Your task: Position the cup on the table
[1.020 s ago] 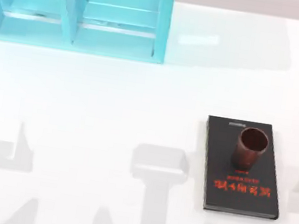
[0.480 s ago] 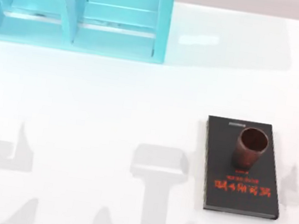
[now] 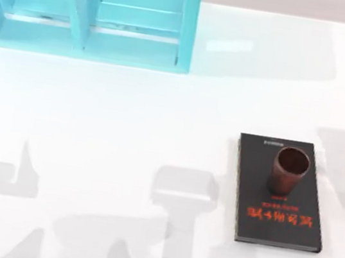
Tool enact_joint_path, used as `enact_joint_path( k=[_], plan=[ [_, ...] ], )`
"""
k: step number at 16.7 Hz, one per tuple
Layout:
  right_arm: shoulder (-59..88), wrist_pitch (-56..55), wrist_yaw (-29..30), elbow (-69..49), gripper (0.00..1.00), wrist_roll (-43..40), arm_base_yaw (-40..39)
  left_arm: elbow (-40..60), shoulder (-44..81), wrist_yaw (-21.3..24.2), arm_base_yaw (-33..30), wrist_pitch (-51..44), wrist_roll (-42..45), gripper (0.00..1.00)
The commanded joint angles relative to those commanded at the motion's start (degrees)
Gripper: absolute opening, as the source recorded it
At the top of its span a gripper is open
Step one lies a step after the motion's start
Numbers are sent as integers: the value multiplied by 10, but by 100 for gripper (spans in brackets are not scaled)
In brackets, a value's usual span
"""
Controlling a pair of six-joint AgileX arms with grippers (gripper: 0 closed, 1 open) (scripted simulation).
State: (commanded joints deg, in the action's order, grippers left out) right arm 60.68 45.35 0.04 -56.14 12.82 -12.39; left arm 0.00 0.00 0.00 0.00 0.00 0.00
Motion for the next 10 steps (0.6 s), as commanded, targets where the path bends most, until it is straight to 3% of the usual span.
enact_joint_path(
  k=[5, 10],
  plan=[
    [263, 179, 0, -243, 100, 53, -51, 0, 0, 0, 0, 0, 0, 100],
    [439, 313, 0, -396, 100, 90, -86, 0, 0, 0, 0, 0, 0, 100]
  ],
)
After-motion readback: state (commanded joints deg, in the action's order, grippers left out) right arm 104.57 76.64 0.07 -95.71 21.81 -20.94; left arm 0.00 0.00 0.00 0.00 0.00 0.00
